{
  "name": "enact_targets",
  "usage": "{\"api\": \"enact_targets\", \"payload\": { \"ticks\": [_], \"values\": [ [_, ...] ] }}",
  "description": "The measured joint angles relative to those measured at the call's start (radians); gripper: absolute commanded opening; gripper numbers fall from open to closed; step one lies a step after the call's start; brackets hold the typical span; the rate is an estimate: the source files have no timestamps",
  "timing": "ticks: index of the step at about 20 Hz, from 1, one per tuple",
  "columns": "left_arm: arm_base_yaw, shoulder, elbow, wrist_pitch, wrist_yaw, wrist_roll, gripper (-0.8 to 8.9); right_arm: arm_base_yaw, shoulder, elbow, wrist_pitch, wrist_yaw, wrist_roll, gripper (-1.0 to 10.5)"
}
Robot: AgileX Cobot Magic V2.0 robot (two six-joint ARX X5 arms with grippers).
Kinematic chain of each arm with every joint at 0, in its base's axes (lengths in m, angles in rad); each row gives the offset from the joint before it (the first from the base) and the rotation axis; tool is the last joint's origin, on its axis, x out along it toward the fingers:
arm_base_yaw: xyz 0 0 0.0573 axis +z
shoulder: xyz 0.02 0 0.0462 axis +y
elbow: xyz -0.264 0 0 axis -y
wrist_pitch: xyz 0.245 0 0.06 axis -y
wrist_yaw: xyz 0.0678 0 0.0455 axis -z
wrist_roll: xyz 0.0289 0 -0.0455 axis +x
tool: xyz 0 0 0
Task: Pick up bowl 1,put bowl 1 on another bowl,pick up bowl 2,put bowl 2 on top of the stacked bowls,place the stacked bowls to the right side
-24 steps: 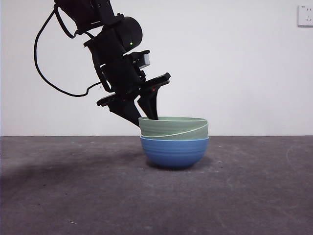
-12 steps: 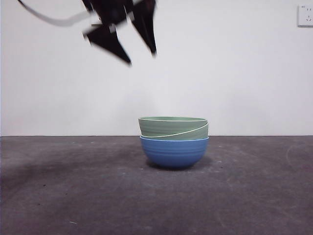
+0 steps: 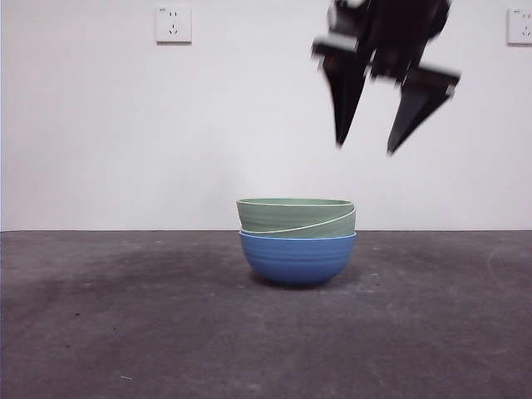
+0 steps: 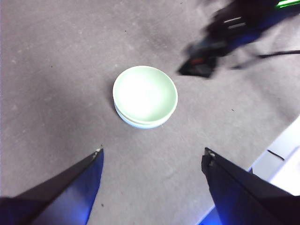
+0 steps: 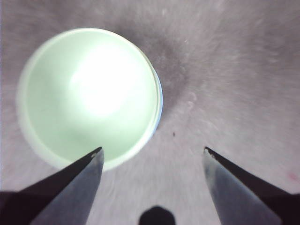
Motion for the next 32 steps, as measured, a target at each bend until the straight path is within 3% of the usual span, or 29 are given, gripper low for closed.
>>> {"api": "enact_targets", "payload": {
  "ticks": [4, 7, 11, 15, 16, 18, 21, 23, 32],
  "values": [
    [-0.003, -0.047, 0.000, -0.028, 0.026, 0.000, 3.50, -0.014, 0.132, 0.000, 0.077, -0.005, 0.008, 3.6],
    [-0.021, -0.053, 0.000, -0.041, 0.027, 0.000, 3.50, -0.035, 0.187, 0.000, 0.117, -0.087, 0.019, 3.5],
    [-0.042, -0.051, 0.000, -0.042, 0.027, -0.004, 3.50, -0.057, 0.254, 0.000, 0.132, -0.109, 0.030, 3.5],
    [-0.047, -0.051, 0.000, -0.042, 0.027, -0.004, 3.50, -0.059, 0.298, 0.000, 0.154, -0.182, 0.034, 3.4],
    [-0.047, -0.051, 0.000, -0.042, 0.027, -0.005, 3.50, -0.059, 0.298, 0.000, 0.162, -0.183, 0.034, 3.1],
    [-0.047, -0.051, 0.000, -0.038, 0.027, -0.005, 3.50, -0.058, 0.298, 0.000, 0.159, -0.183, 0.034, 1.5],
    [-0.047, -0.051, 0.000, -0.022, 0.027, -0.005, 3.50, -0.062, 0.293, 0.003, 0.151, -0.195, 0.037, 0.8],
    [-0.047, -0.051, 0.000, -0.019, 0.027, -0.005, 3.50, -0.065, 0.285, 0.010, 0.143, -0.210, 0.041, -0.2],
    [-0.047, -0.051, 0.000, -0.017, 0.027, -0.005, 3.50, -0.070, 0.276, 0.009, 0.130, -0.220, 0.044, -0.2]
  ]
}}
